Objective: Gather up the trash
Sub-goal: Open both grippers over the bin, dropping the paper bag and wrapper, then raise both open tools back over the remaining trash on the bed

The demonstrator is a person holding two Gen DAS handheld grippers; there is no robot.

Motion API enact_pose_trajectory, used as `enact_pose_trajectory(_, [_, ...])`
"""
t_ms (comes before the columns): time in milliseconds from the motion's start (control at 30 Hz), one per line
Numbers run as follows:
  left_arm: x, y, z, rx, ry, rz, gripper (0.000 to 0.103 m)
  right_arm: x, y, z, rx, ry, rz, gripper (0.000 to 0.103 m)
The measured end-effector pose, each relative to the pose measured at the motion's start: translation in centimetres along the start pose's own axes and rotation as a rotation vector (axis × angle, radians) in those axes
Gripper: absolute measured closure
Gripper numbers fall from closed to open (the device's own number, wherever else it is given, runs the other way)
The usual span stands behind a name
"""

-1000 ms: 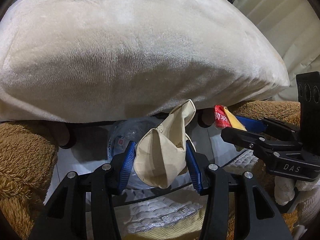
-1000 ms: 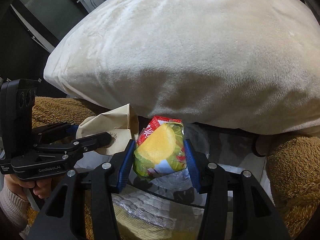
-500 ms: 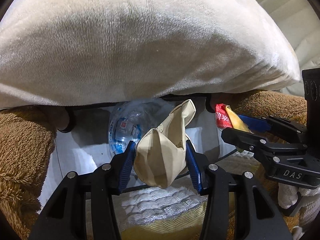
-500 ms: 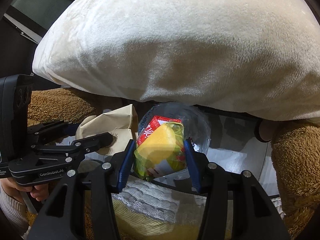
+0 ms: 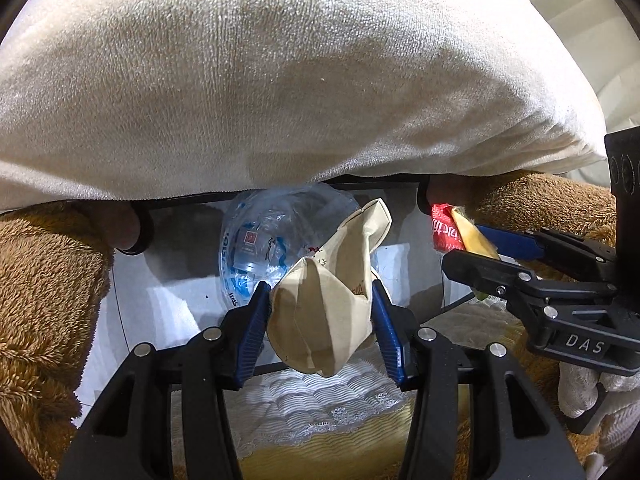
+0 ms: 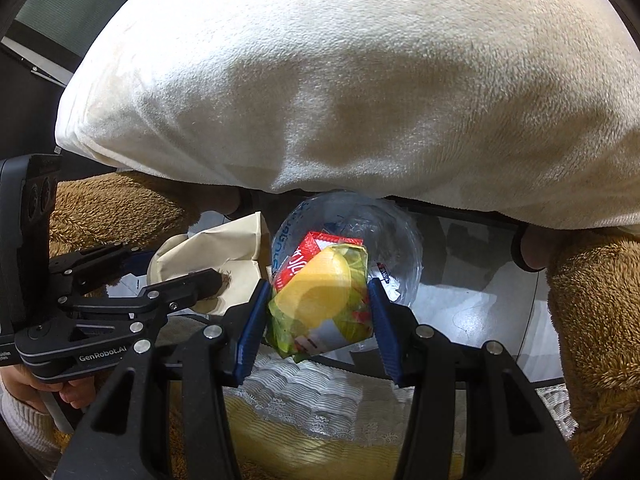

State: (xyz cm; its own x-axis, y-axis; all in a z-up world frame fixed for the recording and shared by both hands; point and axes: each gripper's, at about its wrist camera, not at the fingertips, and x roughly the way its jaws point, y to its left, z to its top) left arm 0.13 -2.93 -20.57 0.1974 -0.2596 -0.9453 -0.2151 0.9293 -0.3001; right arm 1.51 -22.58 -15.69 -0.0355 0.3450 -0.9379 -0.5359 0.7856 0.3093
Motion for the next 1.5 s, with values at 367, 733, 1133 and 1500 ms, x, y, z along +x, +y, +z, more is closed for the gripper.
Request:
enact_pose_trajectory(367, [0.0,-0.1,-0.1,0.016,0.011,0.020,0.047,-0.5,-1.0,0.5,0.038,-0.008,0.021,0.042])
enact_pose_trajectory(733, [-1.6,-0.1,0.1,0.022,-0.066,-0.001,0.047,-2.0,-0.8,0.5,0.016,-0.058,0.035,0.042])
enact_pose_trajectory(1133, [-5.5,-1.3,-0.1,0.100,-0.251,-0.051,0.047,-6.4,-0.5,-0.4,-0.042,-0.247,0.053,0.042])
enact_pose_trajectory(1500, [-10.2,-2.6,-0.8,0.174,-0.448,-0.087,0.047,-11.1,0.1,-0.8,-0.093,-0.422,0.037,0.042])
